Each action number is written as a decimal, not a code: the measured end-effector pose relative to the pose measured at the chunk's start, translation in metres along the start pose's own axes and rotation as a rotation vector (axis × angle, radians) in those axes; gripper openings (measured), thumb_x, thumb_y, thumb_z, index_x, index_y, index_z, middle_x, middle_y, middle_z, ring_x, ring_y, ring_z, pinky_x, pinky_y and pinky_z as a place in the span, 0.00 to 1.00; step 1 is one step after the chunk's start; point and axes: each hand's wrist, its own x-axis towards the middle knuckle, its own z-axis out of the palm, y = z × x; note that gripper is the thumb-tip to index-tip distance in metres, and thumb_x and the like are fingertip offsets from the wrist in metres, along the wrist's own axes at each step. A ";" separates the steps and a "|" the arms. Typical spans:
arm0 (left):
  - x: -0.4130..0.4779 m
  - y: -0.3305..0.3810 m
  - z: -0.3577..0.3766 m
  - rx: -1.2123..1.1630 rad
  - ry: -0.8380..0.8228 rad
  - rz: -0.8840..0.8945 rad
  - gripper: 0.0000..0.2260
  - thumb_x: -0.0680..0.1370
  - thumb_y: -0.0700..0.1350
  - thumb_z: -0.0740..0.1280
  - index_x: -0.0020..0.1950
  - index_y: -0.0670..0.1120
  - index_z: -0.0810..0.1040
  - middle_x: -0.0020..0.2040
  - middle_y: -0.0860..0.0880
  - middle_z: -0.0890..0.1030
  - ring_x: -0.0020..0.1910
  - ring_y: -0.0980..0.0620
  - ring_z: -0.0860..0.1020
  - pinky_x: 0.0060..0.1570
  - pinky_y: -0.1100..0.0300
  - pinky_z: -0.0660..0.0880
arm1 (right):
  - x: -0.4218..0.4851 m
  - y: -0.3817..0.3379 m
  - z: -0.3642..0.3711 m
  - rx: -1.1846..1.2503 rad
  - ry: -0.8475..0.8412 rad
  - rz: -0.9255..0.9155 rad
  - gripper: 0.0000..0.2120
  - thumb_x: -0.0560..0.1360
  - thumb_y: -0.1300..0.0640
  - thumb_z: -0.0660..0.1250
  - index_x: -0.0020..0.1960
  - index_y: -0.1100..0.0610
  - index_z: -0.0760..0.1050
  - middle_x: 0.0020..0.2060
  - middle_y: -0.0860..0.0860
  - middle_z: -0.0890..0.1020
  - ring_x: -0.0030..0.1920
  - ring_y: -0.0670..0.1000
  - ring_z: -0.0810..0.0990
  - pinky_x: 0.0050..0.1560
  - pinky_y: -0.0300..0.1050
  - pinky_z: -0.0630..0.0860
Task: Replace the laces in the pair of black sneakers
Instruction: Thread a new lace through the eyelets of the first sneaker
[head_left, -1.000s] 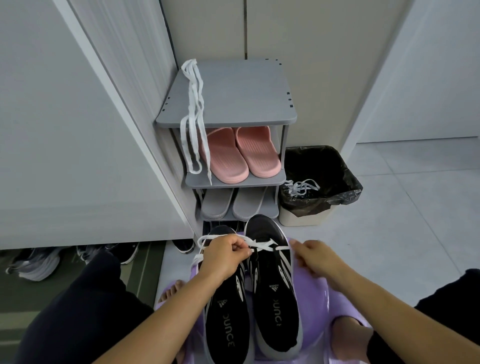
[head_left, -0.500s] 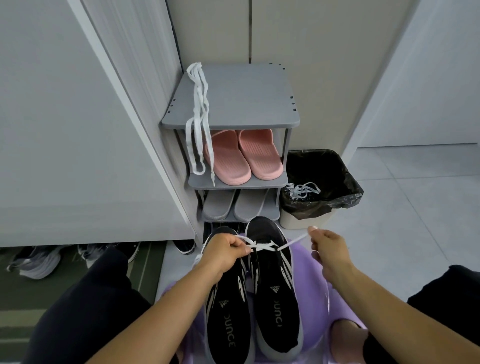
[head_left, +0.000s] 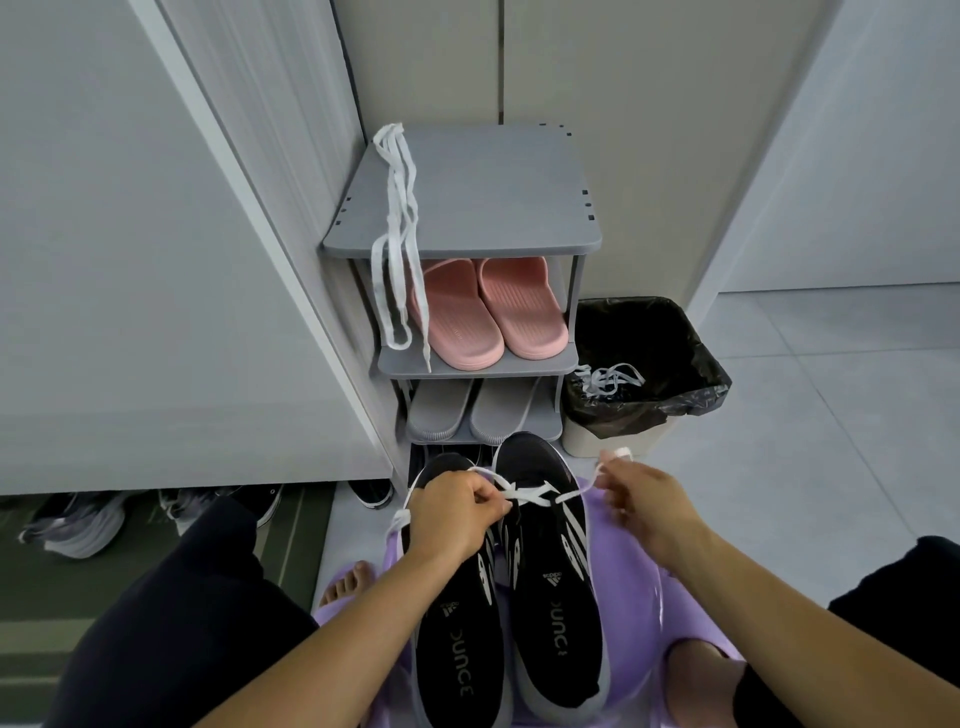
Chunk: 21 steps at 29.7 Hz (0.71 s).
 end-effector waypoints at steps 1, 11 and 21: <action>-0.001 0.001 0.000 0.004 0.009 0.005 0.07 0.74 0.50 0.69 0.46 0.49 0.84 0.44 0.53 0.83 0.42 0.58 0.76 0.50 0.62 0.70 | -0.003 0.005 0.005 -0.061 -0.074 0.022 0.09 0.75 0.58 0.67 0.37 0.57 0.73 0.28 0.50 0.72 0.27 0.45 0.67 0.27 0.36 0.65; 0.006 -0.010 0.003 -0.187 -0.097 -0.052 0.05 0.72 0.46 0.72 0.37 0.47 0.81 0.29 0.57 0.74 0.32 0.59 0.72 0.49 0.55 0.72 | 0.000 -0.004 -0.009 -0.041 0.177 -0.038 0.09 0.77 0.61 0.65 0.38 0.60 0.72 0.30 0.52 0.71 0.30 0.47 0.68 0.32 0.39 0.66; 0.009 -0.009 0.006 -0.306 -0.131 -0.109 0.07 0.71 0.44 0.73 0.35 0.50 0.78 0.32 0.55 0.75 0.33 0.59 0.72 0.47 0.59 0.70 | -0.009 0.005 0.014 -0.127 -0.132 0.036 0.12 0.73 0.49 0.68 0.43 0.58 0.75 0.31 0.50 0.75 0.29 0.45 0.68 0.31 0.37 0.65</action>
